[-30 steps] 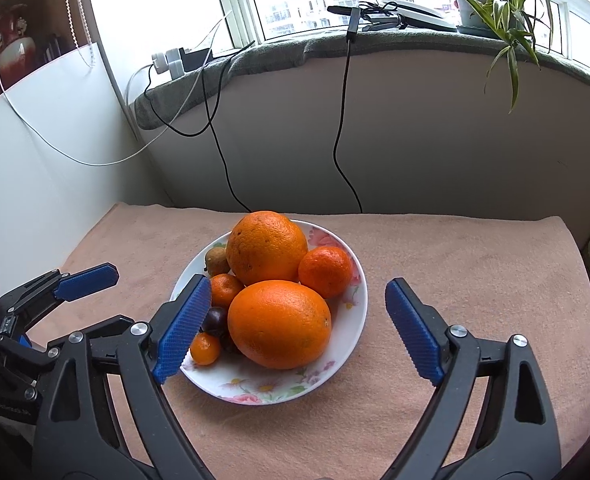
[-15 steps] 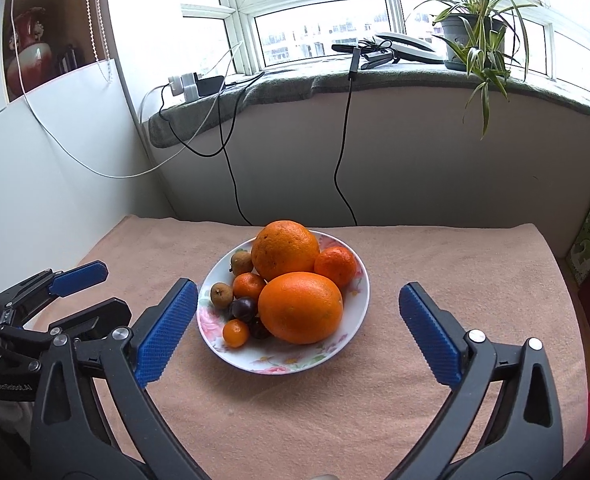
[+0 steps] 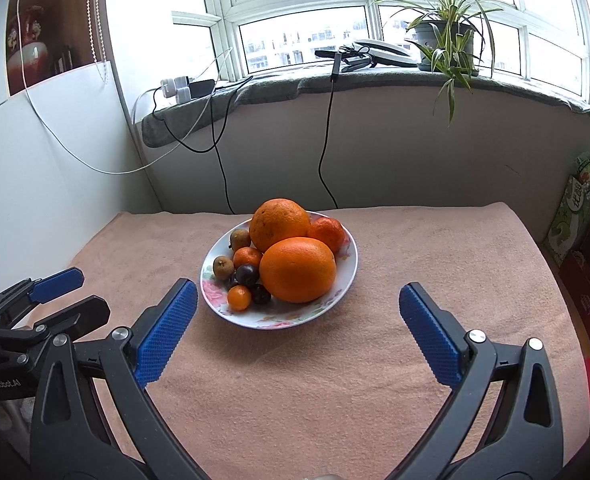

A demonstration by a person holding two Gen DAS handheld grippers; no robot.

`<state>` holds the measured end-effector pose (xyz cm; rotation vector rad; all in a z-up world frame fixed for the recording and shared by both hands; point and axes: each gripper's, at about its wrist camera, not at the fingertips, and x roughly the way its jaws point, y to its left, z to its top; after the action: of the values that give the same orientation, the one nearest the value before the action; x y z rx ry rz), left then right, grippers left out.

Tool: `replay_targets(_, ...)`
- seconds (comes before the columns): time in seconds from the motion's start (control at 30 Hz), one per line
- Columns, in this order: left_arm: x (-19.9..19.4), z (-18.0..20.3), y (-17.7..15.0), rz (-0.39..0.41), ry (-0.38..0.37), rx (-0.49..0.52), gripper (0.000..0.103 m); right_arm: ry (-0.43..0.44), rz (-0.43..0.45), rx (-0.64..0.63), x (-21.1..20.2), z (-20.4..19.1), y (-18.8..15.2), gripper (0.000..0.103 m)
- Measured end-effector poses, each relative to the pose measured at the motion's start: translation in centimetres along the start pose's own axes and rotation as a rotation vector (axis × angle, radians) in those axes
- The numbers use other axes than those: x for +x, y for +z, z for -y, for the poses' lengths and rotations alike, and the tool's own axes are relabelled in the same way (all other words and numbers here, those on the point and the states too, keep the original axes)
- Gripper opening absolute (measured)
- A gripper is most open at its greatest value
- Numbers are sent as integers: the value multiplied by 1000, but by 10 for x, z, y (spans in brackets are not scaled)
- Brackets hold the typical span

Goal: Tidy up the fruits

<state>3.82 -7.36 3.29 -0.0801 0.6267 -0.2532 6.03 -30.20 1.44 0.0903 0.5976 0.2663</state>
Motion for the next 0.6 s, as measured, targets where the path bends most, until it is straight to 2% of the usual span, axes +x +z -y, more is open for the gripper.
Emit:
replay_targets(0.2,-5,-2,-6,-7,16,-11,83,1,-26,58,-1,13,-10,103)
replay_targets(0.6,-6,-2,-7,-6,46,-4,83,0,-39,54,-2,13,-14,103)
